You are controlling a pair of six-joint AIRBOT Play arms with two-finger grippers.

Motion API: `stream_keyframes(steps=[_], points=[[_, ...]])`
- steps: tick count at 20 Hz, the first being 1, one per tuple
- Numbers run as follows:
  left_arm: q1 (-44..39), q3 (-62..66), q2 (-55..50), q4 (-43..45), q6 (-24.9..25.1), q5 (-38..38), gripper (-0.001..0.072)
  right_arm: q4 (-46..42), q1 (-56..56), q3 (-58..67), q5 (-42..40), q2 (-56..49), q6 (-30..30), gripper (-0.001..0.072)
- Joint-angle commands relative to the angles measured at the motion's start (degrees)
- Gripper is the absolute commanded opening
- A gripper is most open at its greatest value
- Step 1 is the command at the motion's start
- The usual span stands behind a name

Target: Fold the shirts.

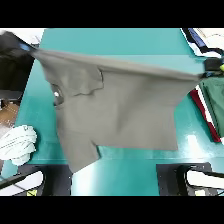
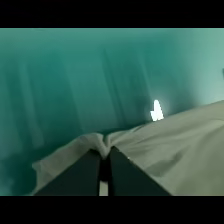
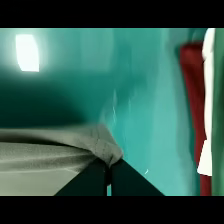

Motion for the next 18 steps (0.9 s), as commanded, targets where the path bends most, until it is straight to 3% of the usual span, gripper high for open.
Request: stream_keyframes(steps=[1, 6, 11, 14, 18], points=[[-4.3, -2.1, -12.6, -0.4, 6.2, 4.4, 0.0028, -1.4, 2.9, -2.1, -6.2, -9.3, 1.5, 0.0015], [-5.2, -2.1, -21.0, -0.4, 6.7, 24.8, 0.0028, -0.9, 2.9, -2.2, -24.3, -14.5, 8.2, 0.0015], [-6.4, -2.1, -21.9, -0.6, 11.5, 39.3, 0.0028, -0.9, 4.5, -2.2, -38.5, -14.6, 8.3, 0.0014], [-6.4, -2.1, -22.4, -0.4, 14.1, 38.7, 0.0029, -0.9, 5.6, -3.5, -39.5, -14.5, 8.3, 0.0015], [-6.4, -2.1, -22.7, 9.9, 15.4, 26.8, 0.0029, -1.5, 7.6, -10.3, -35.0, -12.7, 8.3, 0.0014]])
